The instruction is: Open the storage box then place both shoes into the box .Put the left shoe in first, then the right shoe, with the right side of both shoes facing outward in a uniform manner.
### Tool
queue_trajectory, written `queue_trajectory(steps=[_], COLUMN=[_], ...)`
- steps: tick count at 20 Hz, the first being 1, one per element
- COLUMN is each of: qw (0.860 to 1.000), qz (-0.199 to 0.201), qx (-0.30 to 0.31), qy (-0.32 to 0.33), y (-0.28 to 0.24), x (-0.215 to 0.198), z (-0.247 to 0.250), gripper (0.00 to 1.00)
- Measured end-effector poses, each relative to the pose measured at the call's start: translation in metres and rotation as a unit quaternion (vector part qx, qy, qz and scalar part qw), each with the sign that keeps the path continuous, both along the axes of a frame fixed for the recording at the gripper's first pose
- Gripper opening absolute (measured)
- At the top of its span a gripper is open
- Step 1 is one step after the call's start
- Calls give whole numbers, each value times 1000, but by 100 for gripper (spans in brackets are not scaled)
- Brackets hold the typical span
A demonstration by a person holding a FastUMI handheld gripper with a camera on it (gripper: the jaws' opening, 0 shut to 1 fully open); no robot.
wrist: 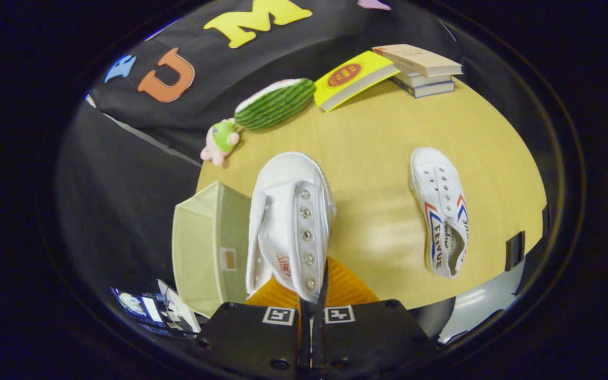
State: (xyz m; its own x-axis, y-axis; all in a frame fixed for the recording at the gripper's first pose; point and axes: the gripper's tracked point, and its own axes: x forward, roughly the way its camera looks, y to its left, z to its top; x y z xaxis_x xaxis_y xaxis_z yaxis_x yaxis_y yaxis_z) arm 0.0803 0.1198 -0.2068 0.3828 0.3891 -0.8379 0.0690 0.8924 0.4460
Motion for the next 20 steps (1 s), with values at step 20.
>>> queue_trajectory(steps=[20], qw=[997], qz=[39], qx=[41], qy=[55], y=[246], x=[10], z=[-38], gripper=[9])
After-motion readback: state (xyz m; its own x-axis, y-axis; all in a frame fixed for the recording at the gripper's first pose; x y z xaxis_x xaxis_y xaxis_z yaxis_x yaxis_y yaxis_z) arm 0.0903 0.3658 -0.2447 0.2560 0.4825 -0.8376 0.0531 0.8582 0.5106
